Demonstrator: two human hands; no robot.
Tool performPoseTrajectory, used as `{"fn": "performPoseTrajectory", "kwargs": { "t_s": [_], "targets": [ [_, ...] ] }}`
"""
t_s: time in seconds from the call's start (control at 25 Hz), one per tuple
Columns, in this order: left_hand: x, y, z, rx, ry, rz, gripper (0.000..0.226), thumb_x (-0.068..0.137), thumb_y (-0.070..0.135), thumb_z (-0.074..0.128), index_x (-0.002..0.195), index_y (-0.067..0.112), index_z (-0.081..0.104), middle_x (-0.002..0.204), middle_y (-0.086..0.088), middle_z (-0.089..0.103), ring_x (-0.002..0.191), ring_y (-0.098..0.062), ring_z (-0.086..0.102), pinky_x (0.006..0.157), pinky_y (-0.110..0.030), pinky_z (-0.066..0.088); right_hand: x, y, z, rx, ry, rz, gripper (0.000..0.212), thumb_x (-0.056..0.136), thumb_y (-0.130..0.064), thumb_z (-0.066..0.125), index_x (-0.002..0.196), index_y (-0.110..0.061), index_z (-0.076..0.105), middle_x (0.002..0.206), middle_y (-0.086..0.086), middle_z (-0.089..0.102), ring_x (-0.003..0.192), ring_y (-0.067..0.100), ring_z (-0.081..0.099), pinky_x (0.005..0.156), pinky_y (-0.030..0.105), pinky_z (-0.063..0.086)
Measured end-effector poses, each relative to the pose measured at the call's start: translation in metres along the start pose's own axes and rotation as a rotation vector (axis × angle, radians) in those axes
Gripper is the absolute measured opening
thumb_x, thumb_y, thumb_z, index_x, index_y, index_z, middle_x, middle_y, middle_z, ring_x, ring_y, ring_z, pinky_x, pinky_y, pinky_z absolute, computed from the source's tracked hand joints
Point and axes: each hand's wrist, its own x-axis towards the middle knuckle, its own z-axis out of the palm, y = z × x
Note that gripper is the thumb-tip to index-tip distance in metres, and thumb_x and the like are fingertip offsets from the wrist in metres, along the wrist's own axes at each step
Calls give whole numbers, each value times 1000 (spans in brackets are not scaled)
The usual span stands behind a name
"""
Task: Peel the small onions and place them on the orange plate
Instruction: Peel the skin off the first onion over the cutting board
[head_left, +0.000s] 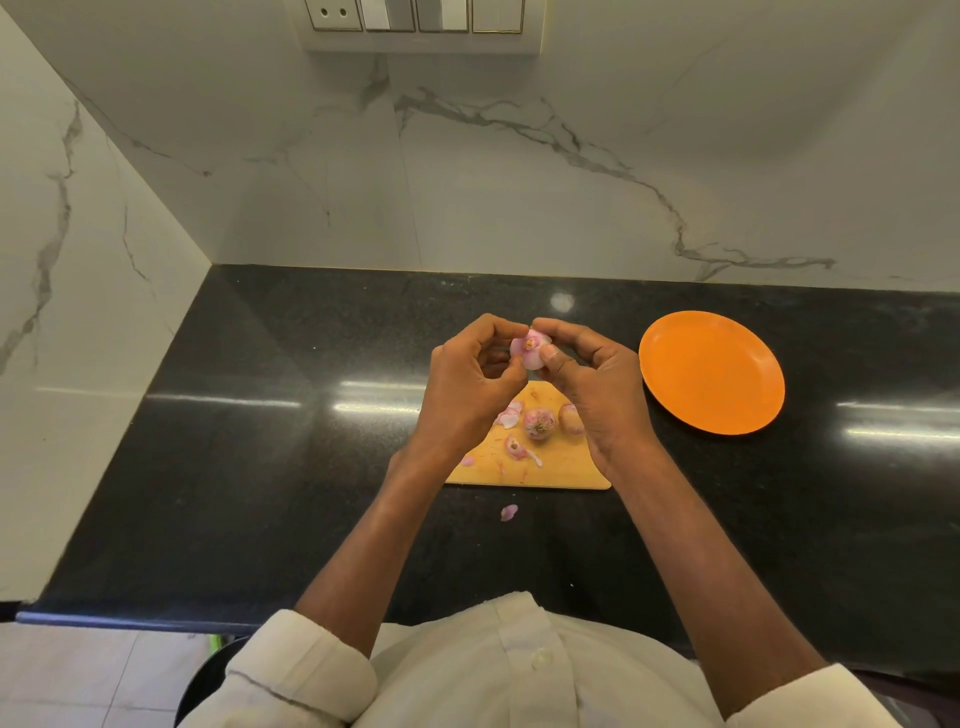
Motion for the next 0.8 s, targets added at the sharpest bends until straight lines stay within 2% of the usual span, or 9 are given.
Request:
{"fn": "performPoseTrajectory", "kwargs": {
  "t_s": [0.16, 0.4, 0.52, 0.64, 0.8],
  "targets": [
    [-2, -3, 5, 38, 101, 22, 11, 100, 14, 74, 110, 11, 75, 94, -2, 77, 86, -25, 76, 78, -45, 66, 0, -1, 5, -36, -30, -24, 29, 95, -12, 76, 122, -21, 78, 119, -6, 78, 119, 13, 71, 99, 40, 61],
    [-1, -6, -5, -59, 140, -65, 11, 100, 2, 69, 109, 5, 75, 99, -6, 80, 93, -18, 80, 84, -42, 67, -3, 1, 8, -37, -70, -12, 28, 100, -4, 67, 123, -17, 78, 118, -4, 78, 116, 11, 72, 91, 30, 62],
    [-2, -2, -11, -217, 40, -87, 21, 102, 7, 72, 123, 6, 72, 111, -7, 80, 105, -20, 79, 92, -38, 65, -2, 0, 6, 77, -59, 1, 26, 100, -5, 67, 121, -18, 78, 123, -2, 76, 120, 16, 70, 94, 35, 62],
    [-2, -2, -10, -178, 33, -59, 23, 95, 11, 80, 117, 4, 76, 108, -5, 81, 103, -18, 79, 93, -38, 65, -2, -1, 5, 138, -70, 41, 26, 100, -6, 67, 119, -20, 78, 128, 2, 74, 123, 20, 69, 95, 36, 61],
    [-3, -2, -8, -120, 70, 24, 20, 96, 11, 79, 113, 2, 78, 108, -6, 81, 101, -17, 80, 92, -39, 66, -4, -3, 3, 205, -64, 153, 27, 102, -8, 64, 123, -20, 76, 128, 0, 75, 121, 19, 71, 97, 40, 60]
  ]
}}
